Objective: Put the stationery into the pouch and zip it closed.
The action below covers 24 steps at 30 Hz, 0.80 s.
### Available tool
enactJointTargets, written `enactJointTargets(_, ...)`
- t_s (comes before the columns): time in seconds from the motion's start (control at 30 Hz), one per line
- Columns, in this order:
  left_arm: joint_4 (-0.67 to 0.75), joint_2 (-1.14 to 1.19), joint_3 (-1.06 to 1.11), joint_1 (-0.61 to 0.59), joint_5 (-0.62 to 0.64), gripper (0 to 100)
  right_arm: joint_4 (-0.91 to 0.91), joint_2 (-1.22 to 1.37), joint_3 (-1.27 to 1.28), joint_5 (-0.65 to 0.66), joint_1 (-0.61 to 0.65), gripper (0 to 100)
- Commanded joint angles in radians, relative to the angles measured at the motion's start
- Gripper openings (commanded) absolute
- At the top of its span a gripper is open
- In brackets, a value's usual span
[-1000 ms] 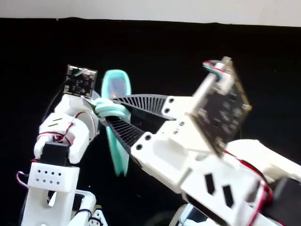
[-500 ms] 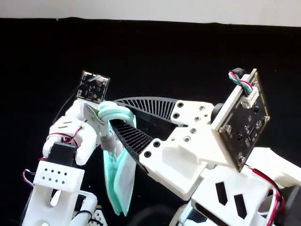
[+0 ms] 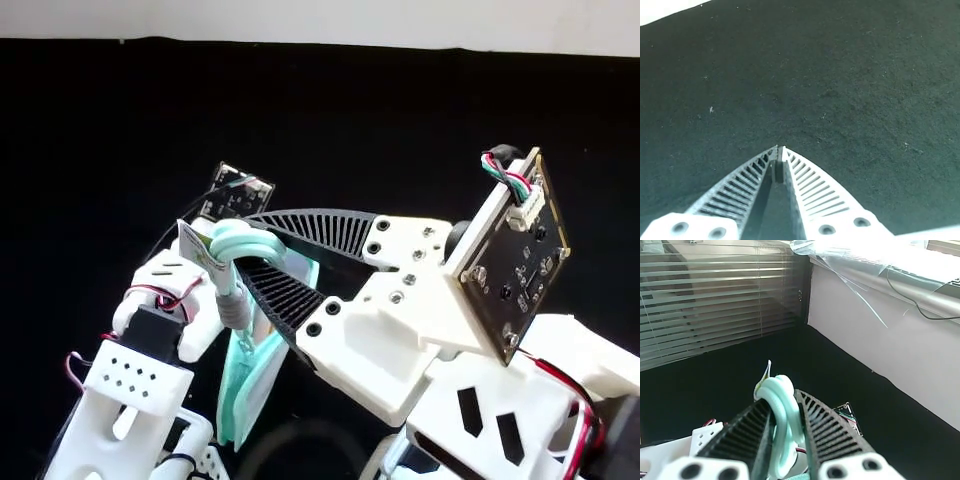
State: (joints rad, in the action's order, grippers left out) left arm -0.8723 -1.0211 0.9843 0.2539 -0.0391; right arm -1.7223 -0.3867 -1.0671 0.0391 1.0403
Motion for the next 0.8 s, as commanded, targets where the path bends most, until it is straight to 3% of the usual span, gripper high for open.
enactJointTargets(0.0, 0.017, -0.002, 0.010, 0.012, -0.006, 1, -0.004, -0.012, -0.013, -0.015, 0.004, 0.6)
enactJointTargets(0.23, 0.023, -0.008, 0.025, -0.012, -0.009, 1, 0.002, -0.012, 0.154, -0.018, 0.004, 0.6)
enactJointTargets(0.6, 0.014, -0.010, -0.163, -0.266, -0.009, 4, -0.001, -0.019, 0.165, -0.064, 0.008, 0.6)
enactJointTargets(0.77, -0.135, -0.010, -0.311, -0.344, -0.008, 11, -0.002, -0.022, 0.165, -0.066, 0.005, 0.6)
